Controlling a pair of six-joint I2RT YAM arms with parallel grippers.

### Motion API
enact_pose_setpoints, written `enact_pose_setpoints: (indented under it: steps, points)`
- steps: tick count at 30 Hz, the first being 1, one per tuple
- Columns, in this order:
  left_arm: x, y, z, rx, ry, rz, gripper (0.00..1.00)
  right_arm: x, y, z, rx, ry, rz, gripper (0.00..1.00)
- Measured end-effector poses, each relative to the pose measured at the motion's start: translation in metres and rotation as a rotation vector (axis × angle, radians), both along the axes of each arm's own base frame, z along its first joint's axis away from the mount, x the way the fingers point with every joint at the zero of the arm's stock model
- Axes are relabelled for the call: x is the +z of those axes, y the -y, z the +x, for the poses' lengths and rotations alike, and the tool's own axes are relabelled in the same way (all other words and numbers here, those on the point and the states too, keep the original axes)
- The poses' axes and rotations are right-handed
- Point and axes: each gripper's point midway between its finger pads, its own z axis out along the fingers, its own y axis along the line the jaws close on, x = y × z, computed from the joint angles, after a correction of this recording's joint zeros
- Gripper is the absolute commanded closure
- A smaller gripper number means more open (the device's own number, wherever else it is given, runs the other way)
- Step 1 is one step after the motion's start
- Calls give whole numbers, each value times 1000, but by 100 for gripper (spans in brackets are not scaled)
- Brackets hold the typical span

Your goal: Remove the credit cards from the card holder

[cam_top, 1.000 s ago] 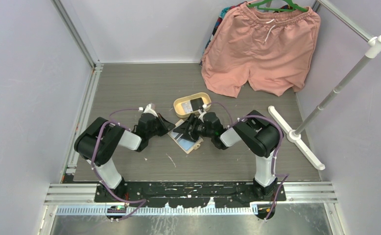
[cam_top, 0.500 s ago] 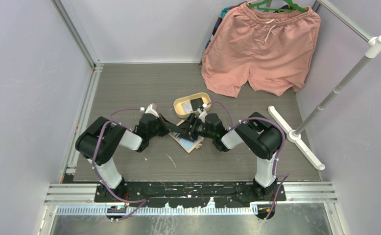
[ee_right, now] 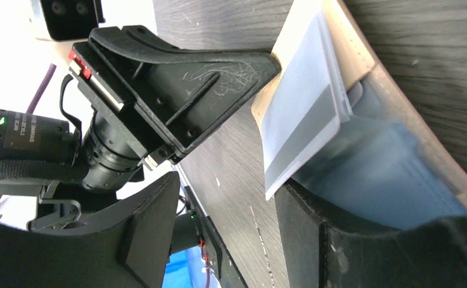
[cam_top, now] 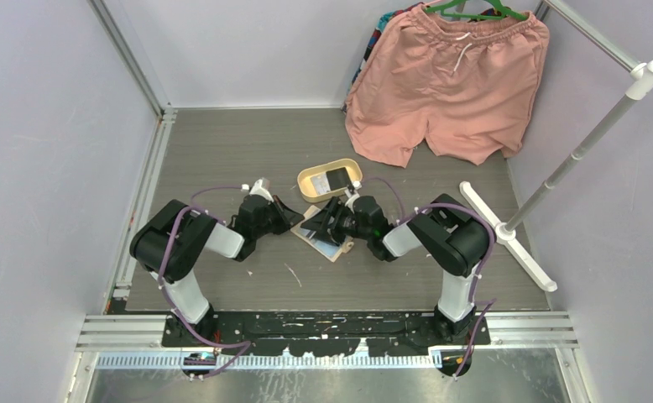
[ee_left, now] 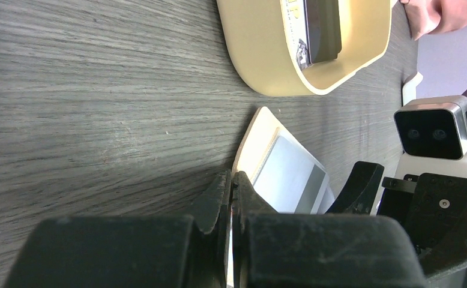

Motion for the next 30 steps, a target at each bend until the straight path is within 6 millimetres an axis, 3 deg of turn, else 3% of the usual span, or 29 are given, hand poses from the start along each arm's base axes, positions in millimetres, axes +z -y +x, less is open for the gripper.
enact_pose_setpoints:
  steps: [6,19,30]
  points:
    - [0,0,0,0,-1,-1,100,-5,4,9,-52,-6,-35,35]
    - [0,0,0,10,-11,-11,100,4,0,32,-124,31,-28,35]
    - [0,0,0,10,-4,-16,100,0,-4,35,-125,11,-17,35]
